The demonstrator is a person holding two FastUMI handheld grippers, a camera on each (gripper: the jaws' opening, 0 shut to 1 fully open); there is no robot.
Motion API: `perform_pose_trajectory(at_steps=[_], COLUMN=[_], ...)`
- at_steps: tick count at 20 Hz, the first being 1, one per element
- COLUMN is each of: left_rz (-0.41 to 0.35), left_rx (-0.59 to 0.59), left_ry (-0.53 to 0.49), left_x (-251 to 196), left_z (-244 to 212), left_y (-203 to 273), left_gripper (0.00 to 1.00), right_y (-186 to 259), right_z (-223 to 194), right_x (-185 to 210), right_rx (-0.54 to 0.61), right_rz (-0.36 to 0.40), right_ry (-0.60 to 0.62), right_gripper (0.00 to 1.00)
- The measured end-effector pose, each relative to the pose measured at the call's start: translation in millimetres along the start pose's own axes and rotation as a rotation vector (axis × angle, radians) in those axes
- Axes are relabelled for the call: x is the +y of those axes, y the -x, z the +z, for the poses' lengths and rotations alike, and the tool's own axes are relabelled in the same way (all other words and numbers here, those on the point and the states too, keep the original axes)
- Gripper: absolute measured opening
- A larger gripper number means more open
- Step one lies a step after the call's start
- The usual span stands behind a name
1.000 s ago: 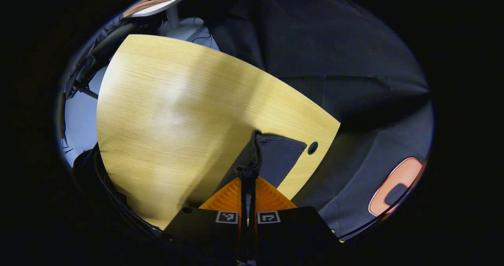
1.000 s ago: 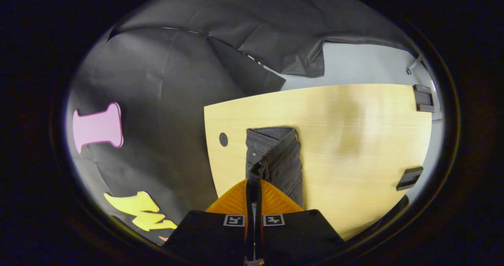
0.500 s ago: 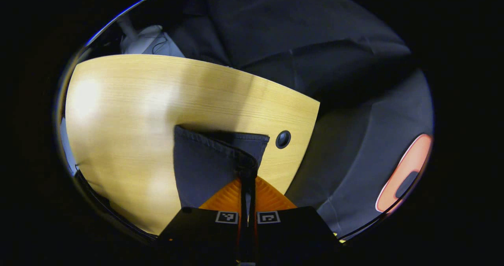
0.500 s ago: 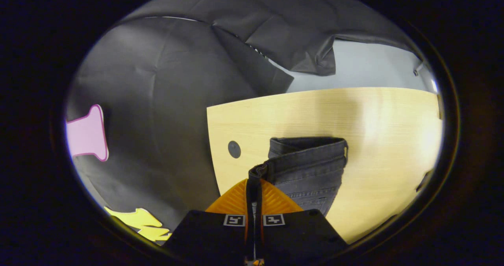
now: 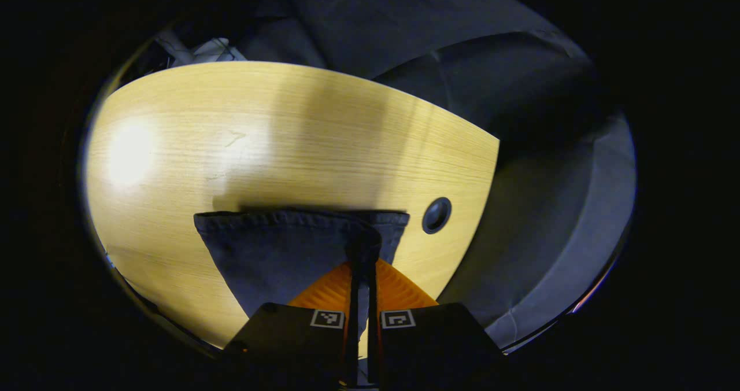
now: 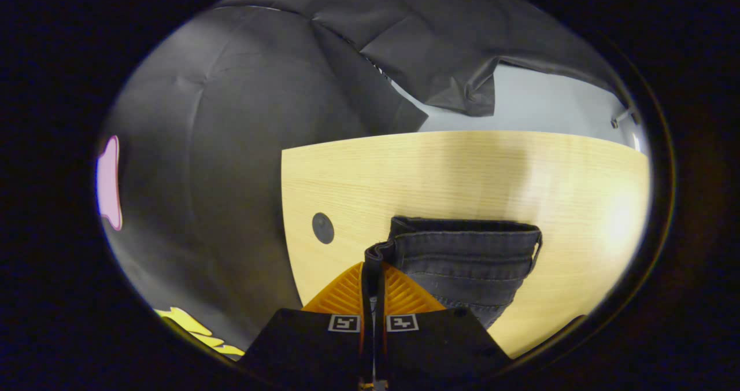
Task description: Grasp the waist and the cuffs of the jeans and fold them to make the two legs overlap; first hold the waist and fold one-third of the jeans toward the cuffs, then hold the cuffs and fold the remaining one-third in the same direction to finish folding.
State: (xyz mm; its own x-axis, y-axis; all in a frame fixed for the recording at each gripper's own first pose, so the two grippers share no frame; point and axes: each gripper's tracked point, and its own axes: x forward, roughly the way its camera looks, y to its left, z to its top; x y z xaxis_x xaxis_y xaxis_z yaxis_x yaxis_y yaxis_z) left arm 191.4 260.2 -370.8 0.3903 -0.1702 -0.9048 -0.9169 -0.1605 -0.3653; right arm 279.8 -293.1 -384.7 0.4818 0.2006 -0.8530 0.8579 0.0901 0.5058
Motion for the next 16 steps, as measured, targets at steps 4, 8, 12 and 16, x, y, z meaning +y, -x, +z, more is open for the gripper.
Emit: perform_pose_trajectory(at_steps=[4, 8, 12, 16], left_rz=[0.103, 0.155, 0.253, 0.332], left_rx=[0.033, -0.005, 0.024, -0.167], left_ry=[-0.085, -0.197, -0.503, -0.857], left_x=[14.8, 10.2, 22.9, 16.8], left_z=[-4.3, -13.7, -35.7, -25.1], left_y=[10.0, 35.3, 80.7, 138.6], left_gripper=[0.22, 0.48, 0.57, 0.78], right_y=[-9.0, 1.7, 16.8, 42.0], right_z=[-0.2, -1.8, -18.2, -31.4], right_x=[7.2, 22.7, 32.4, 37.3], right_rx=[0.002, -0.016, 0.004, -0.004], right_rz=[0.002, 0.038, 0.088, 0.132], right_ry=[0.046, 0.149, 0.233, 0.344], right_gripper=[0.09, 0.64, 0.75, 0.75])
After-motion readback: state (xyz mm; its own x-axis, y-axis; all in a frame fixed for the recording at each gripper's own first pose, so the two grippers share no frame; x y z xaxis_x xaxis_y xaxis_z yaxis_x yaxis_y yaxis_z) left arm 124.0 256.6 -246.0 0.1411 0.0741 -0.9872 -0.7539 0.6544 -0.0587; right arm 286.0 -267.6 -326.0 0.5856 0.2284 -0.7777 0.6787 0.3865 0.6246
